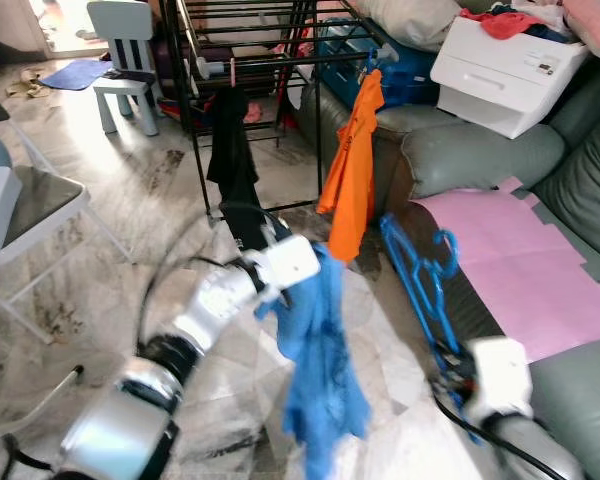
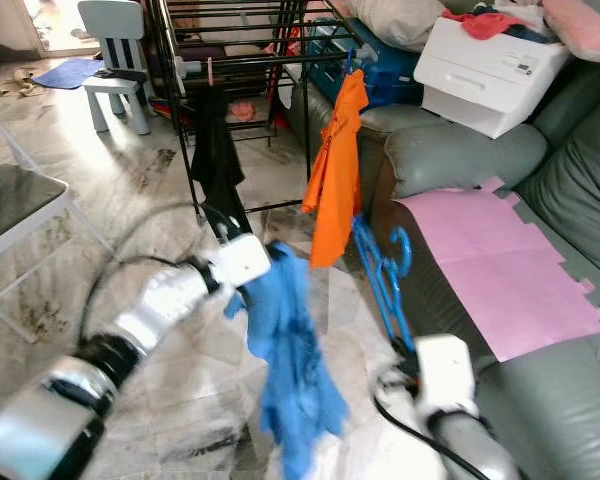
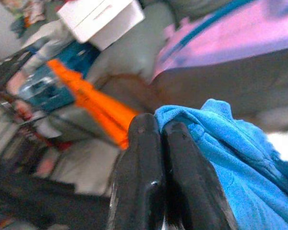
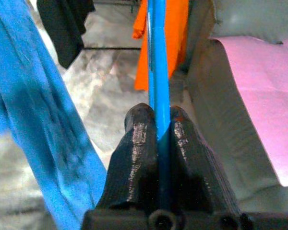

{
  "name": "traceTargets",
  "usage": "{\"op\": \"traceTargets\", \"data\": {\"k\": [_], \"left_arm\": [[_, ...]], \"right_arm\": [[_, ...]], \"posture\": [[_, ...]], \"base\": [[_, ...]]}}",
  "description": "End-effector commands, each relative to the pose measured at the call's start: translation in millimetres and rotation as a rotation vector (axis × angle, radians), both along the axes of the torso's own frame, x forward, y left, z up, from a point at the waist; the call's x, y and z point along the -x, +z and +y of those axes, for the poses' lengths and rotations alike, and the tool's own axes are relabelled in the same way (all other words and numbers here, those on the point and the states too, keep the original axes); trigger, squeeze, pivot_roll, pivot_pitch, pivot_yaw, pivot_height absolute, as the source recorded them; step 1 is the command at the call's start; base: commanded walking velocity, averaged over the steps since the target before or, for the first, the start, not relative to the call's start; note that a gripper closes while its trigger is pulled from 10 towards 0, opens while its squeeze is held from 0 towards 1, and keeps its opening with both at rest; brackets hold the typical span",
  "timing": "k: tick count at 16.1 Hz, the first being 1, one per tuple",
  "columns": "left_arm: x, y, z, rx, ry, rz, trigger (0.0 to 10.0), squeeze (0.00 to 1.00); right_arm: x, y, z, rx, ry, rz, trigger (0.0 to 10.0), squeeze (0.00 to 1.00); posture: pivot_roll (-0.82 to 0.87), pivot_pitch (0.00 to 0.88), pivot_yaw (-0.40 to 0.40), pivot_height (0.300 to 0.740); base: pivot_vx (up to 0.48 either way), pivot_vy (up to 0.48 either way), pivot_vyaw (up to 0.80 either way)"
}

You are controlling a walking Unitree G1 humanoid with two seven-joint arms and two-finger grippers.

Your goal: Hang hanger

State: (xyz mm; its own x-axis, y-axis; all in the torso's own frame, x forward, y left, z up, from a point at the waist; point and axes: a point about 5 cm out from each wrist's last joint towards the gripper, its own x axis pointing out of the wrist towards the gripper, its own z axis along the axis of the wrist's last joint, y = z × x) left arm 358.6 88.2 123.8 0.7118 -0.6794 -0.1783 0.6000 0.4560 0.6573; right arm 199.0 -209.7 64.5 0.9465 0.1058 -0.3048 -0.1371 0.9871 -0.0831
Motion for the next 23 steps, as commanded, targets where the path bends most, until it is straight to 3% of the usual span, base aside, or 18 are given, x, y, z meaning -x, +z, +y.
{"op": "traceTargets", "data": {"k": [1,5,7,11,15,17,19,23], "left_arm": [[-6.4,7.7,2.2,-0.029,0.028,-0.05,10.0,0.0],[-21.4,18.2,17.1,-0.078,0.164,-0.088,10.0,0.0],[-24.4,21.5,20.4,-0.08,0.193,-0.107,10.0,0.0],[-24.4,18.3,24.1,-0.087,0.218,-0.112,10.0,0.0],[-24.0,19.1,23.1,-0.061,0.22,-0.123,10.0,0.0],[-25.5,26.3,18.8,-0.018,0.203,-0.134,10.0,0.0],[-27.7,29.0,24.0,-0.029,0.226,-0.141,10.0,0.0],[-33.0,33.5,42.8,-0.072,0.315,-0.171,10.0,0.0]], "right_arm": [[2.0,13.0,2.8,-0.005,0.093,-0.021,10.0,0.0],[6.2,30.8,-3.4,-0.001,0.261,0.014,10.0,0.0],[15.1,33.4,12.2,-0.061,0.432,0.074,10.0,0.0],[29.6,33.9,31.9,-0.16,0.613,0.165,10.0,0.0],[27.7,31.7,38.2,-0.161,0.64,0.181,10.0,0.0],[22.2,28.4,38.5,-0.11,0.631,0.184,10.0,0.0],[21.7,29.7,37.0,-0.117,0.63,0.182,10.0,0.0],[36.8,21.0,8.1,0.024,0.545,0.246,10.0,0.0]], "posture": [[0.02,0.0,-0.024,0.74],[0.03,0.0,-0.019,0.74],[0.04,0.0,-0.031,0.74],[0.04,0.0,-0.049,0.74],[0.04,0.0,-0.047,0.74],[0.03,0.0,-0.043,0.74],[0.03,0.0,-0.034,0.74],[0.03,0.0,-0.025,0.74]], "base": [[0.0,0.0,0.0],[0.0,0.0,0.0],[0.0,0.0,0.0],[0.0,0.0,0.0],[0.0,0.0,0.0],[0.0,0.0,0.0],[0.0,0.0,0.0],[0.0,0.0,0.0]]}}
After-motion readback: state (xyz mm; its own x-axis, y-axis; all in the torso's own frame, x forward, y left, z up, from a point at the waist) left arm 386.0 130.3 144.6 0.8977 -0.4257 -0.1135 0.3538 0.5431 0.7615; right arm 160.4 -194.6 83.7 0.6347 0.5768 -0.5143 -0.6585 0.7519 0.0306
